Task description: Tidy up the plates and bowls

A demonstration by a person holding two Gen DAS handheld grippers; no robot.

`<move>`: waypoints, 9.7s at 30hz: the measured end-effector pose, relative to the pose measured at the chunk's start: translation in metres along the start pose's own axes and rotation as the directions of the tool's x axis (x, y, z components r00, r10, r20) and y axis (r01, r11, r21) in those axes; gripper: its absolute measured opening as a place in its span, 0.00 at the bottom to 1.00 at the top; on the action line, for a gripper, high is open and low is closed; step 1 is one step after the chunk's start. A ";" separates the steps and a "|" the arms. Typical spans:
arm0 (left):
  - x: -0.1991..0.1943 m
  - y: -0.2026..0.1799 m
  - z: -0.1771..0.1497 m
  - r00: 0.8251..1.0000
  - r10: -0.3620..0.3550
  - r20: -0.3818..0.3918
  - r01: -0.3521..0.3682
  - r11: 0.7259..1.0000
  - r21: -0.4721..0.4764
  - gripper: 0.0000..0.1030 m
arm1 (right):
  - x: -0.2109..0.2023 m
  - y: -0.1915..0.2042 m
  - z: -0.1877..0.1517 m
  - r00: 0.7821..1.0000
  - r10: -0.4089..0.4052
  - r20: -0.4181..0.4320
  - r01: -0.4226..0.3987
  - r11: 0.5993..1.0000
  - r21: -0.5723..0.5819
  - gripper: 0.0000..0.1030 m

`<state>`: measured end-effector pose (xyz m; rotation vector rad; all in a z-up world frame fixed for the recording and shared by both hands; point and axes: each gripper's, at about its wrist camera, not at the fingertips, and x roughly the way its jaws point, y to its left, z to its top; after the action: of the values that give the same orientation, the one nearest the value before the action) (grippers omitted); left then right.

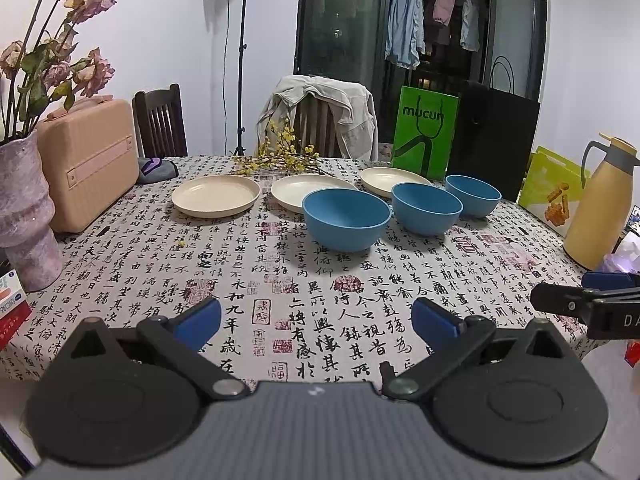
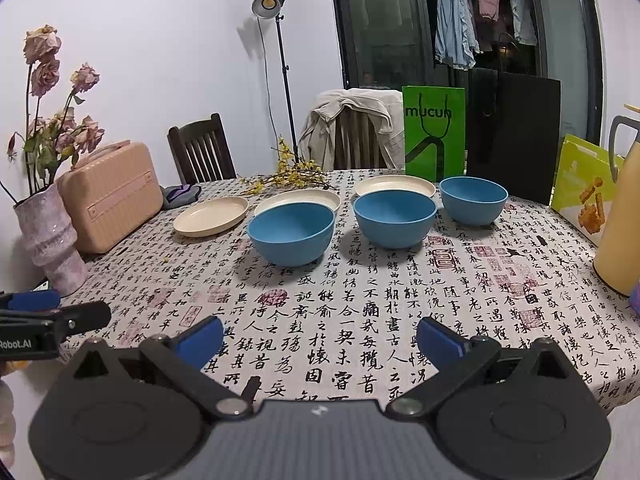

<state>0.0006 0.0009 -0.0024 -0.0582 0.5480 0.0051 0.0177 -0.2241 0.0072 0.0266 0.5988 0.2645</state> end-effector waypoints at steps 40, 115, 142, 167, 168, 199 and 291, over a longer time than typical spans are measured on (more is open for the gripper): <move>-0.001 -0.002 0.002 0.997 0.019 0.078 -0.020 1.000 0.010 1.00 | 0.011 -0.004 0.001 1.000 -0.012 0.019 0.012 1.000 0.001 1.00; 0.165 0.090 0.105 0.994 0.053 0.097 -0.033 0.980 -0.198 1.00 | 0.215 0.005 0.127 0.994 0.071 0.087 -0.071 0.997 -0.007 1.00; 0.226 0.178 0.148 0.990 0.132 0.057 -0.105 0.935 -0.339 1.00 | 0.294 0.071 0.177 0.984 0.118 0.131 -0.121 0.992 0.021 1.00; 0.345 0.274 0.182 0.944 0.300 -0.137 -0.328 0.812 -0.483 1.00 | 0.402 0.155 0.217 0.998 0.048 0.029 -0.054 0.968 0.246 1.00; 0.351 0.277 0.180 0.941 0.310 -0.140 -0.338 0.806 -0.486 1.00 | 0.408 0.158 0.216 0.999 0.048 0.025 -0.053 0.967 0.251 1.00; 0.413 0.277 0.125 0.935 0.346 -0.074 -0.344 0.839 -0.423 1.00 | 0.526 0.172 0.177 0.998 0.009 -0.067 0.002 0.987 0.158 0.80; 0.413 0.275 0.132 0.913 0.391 -0.119 -0.408 0.853 -0.327 0.21 | 0.535 0.208 0.151 0.995 0.095 -0.012 -0.096 0.986 -0.137 0.13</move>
<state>0.4160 0.2783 -0.1202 -0.2881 0.5955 0.5122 0.4770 0.1201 -0.1435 -0.0787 0.5845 0.3985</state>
